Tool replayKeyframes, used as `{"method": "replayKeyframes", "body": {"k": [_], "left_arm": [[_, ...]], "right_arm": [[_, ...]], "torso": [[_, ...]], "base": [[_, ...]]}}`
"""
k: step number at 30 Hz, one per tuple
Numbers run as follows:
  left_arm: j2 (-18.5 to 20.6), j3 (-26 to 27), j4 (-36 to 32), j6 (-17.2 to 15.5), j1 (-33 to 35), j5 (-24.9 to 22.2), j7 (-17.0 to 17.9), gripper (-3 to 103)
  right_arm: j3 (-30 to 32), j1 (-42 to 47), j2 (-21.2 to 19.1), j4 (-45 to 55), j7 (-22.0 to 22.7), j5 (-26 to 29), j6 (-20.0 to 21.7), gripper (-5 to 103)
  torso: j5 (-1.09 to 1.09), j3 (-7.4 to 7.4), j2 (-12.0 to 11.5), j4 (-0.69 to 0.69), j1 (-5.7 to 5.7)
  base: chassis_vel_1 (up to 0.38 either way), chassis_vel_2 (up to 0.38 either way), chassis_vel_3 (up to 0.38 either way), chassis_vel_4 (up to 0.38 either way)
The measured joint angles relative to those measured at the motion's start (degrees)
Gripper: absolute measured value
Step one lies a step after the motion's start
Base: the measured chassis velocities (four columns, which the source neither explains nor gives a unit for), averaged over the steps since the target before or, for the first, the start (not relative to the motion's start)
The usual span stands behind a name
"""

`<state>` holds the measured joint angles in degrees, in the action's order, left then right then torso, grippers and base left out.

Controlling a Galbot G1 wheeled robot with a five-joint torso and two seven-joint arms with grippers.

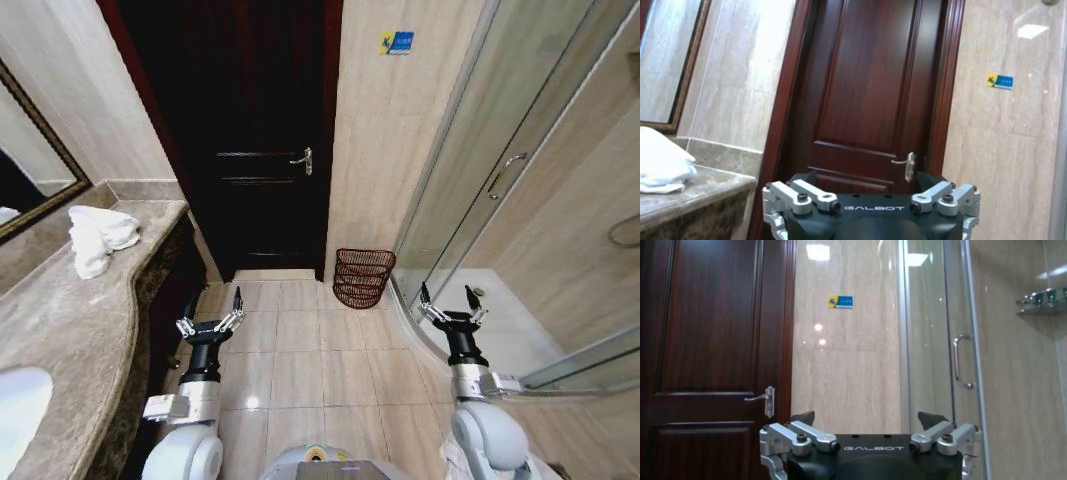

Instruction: Discard the used towel into the hamper.

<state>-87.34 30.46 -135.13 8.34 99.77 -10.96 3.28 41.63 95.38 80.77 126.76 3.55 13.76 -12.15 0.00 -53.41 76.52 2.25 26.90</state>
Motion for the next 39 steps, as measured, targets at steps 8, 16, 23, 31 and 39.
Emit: {"method": "replayKeyframes", "body": {"k": [8, 16, 23, 31, 39], "left_arm": [[0.2, -0.2, 0.1, 0.1, -0.2, -0.1, 0.1, 98], [0.4, -0.1, 0.1, 0.1, -0.3, -0.2, 0.4, 98], [0.3, 0.0, -0.1, 0.5, -0.3, -0.3, 0.5, 99], [0.3, 0.1, 0.1, 0.8, -0.5, -0.2, 0.6, 99], [0.3, 0.3, 0.4, 1.0, -0.8, -0.3, 0.9, 99]], "right_arm": [[-0.4, 0.0, 0.3, -0.1, -0.1, -0.2, -0.1, 100], [-0.5, -0.4, 0.3, -0.5, -0.1, -0.4, -0.2, 100], [-0.6, -0.5, 0.4, -1.0, -0.4, -0.4, -0.9, 100], [-0.8, -0.6, 0.5, -1.3, -0.4, -0.6, -1.0, 100], [-0.8, -1.3, 0.4, -2.3, -1.1, -1.4, -1.7, 100]], "torso": [[0.03, -0.02, 0.0, 0.01, 0.04], [-0.03, -0.01, 0.0, 0.00, 0.03], [0.02, -0.01, 0.0, 0.00, 0.02], [0.00, 0.00, 0.0, 0.00, 0.01], [0.00, -0.01, 0.0, -0.01, 0.03]], "base": [[-0.172, 0.165, 0.158, -0.163], [-0.168, 0.157, 0.161, -0.172], [-0.130, 0.146, 0.135, -0.152], [-0.148, 0.133, 0.143, -0.137], [-0.124, 0.115, 0.109, -0.122]]}}
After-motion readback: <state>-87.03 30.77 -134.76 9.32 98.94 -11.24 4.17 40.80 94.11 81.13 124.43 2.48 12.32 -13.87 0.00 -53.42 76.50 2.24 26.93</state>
